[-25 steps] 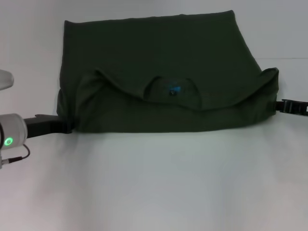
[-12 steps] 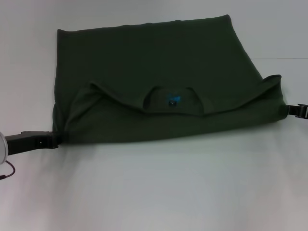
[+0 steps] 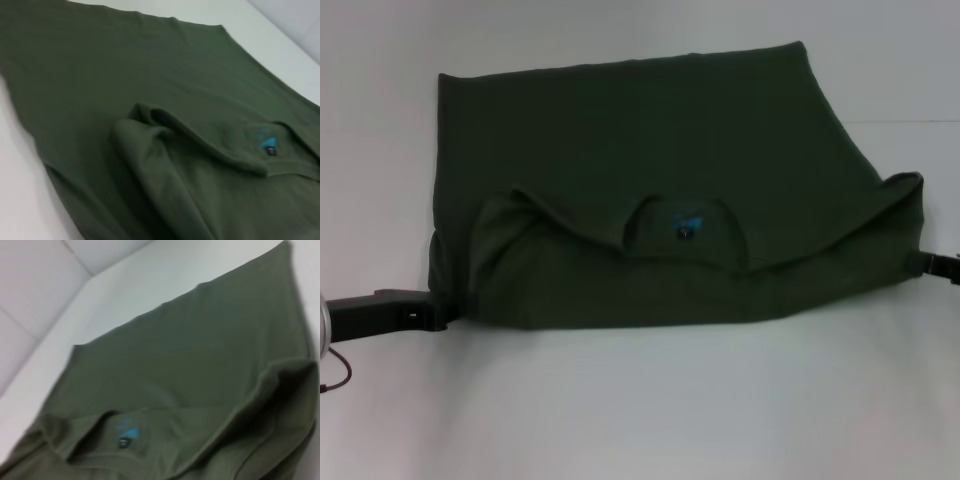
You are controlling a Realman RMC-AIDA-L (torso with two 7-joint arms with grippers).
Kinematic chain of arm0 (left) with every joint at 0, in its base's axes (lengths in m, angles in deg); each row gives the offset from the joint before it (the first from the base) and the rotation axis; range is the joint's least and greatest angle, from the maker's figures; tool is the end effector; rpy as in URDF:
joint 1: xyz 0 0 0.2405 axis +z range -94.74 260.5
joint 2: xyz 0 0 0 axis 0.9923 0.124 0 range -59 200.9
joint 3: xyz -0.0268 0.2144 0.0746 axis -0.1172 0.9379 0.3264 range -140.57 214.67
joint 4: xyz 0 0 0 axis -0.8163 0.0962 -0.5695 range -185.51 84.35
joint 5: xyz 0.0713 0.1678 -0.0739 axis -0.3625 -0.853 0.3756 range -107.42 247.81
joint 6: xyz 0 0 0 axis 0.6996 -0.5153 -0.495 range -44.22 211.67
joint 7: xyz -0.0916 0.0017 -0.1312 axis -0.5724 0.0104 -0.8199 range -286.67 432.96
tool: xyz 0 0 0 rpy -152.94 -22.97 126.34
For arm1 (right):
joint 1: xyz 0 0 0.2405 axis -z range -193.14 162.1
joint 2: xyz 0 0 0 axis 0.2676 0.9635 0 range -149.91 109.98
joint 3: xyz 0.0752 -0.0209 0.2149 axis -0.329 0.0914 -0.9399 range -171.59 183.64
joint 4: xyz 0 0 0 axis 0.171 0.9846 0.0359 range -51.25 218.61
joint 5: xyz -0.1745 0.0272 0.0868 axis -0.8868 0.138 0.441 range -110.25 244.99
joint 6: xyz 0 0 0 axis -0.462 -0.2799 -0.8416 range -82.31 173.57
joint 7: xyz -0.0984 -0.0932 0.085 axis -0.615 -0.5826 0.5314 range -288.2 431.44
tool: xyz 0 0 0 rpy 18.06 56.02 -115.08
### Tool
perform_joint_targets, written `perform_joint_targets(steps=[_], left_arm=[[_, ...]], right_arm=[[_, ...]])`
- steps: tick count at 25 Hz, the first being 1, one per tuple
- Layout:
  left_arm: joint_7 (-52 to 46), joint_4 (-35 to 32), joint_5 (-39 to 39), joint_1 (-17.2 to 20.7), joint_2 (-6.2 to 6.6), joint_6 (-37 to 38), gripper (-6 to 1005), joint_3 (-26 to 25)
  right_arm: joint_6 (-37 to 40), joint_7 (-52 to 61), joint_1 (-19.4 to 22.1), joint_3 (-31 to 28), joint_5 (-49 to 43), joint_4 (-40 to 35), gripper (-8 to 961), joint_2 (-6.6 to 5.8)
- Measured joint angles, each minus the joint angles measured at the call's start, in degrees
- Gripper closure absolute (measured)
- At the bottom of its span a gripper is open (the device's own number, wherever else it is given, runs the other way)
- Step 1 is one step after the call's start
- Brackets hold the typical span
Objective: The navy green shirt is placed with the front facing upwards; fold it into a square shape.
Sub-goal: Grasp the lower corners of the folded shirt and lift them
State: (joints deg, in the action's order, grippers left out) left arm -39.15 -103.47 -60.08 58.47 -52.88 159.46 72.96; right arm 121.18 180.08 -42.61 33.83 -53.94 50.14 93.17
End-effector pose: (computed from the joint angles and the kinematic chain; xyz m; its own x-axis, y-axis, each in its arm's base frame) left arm -0.2879 0.3182 0.0177 0.5002 0.7283 0.4683 0.8659 -0.4253 -0.2634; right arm 0.3164 0.3267 0.0507 0.3314 -0.7138 -0.6170 -0.9384 -0.3171 -0.1372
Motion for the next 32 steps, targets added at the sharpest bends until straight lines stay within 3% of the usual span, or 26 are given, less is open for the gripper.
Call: perform_joint_targets(steps=[9,12,22,32], left_arm=[[0.0,-1.0,0.2,1.2,0.33,10.6,942,-6.7],[0.0,-1.1,0.0,1.8,0.83,16.0,941,-9.0],[0.5,-0.9,-0.4,3.5,1.14,22.7,941,-10.0],[0.7,-1.1,-0.7,5.6,1.22,26.3,942,-10.2]], right_arm=[[11.3,-2.9,9.6,-2.9,0.7,-6.9,896,2.42],[16.2,-5.5,13.0,-3.9,0.6,-7.3,894,2.43],[24.7,-10.9,19.8,-8.5,0.3,-7.5,890,1.91],[28.8,-13.2,23.9,-9.9,-0.3,-8.9,886,2.45]])
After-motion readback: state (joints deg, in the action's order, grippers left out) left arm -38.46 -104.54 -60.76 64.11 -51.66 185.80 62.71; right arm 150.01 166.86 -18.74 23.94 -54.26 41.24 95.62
